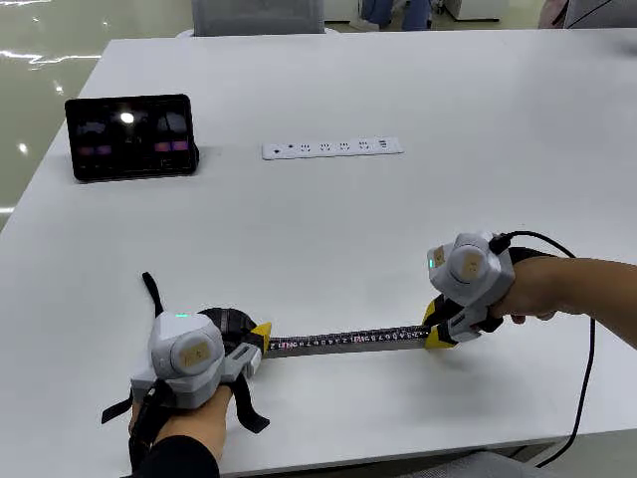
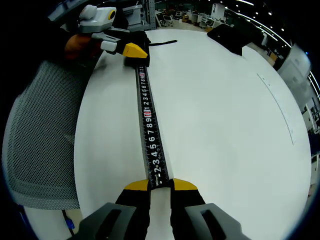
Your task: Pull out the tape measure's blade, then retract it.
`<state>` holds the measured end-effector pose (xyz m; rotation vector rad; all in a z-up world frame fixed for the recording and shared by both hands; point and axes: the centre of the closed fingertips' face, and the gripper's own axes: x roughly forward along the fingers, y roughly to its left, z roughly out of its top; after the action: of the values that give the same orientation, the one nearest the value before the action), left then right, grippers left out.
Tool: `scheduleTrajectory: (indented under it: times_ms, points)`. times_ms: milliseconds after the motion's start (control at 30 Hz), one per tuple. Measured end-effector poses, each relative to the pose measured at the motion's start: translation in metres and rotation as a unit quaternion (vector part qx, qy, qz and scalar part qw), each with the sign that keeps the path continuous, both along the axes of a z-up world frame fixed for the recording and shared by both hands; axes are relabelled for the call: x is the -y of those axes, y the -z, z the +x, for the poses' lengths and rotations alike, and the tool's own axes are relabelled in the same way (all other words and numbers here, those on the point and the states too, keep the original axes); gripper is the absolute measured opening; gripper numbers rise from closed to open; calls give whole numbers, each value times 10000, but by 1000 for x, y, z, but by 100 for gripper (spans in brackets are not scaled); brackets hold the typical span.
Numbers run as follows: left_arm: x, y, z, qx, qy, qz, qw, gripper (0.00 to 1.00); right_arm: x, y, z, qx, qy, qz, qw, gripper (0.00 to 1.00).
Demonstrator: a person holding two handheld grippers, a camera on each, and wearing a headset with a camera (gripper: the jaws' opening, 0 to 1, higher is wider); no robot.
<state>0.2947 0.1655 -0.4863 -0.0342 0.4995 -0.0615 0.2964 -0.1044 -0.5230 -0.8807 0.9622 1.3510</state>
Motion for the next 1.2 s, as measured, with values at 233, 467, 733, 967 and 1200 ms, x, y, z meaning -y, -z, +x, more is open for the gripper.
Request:
scheduleTrajectory:
  times_ms: [233, 467, 733, 967, 1200]
  points:
    - [0, 0, 0, -4, 15, 13, 10000, 64, -4, 0, 0, 4, -28, -7, 10000, 11]
    - [-1, 0, 1, -10, 28, 28, 10000, 64, -7, 0, 0, 3, -130, -19, 9999, 11]
    - [-1, 0, 1, -20, 35, 44, 10000, 64, -8, 1, 2, 8, -118, -68, 9999, 11]
    - [0, 0, 0, -25, 46, 56, 10000, 64, -10, 1, 0, 30, -154, -105, 9998, 11]
    - [0, 1, 0, -34, 51, 65, 10000, 64, -13, 1, 1, -29, -65, -28, 10000, 11]
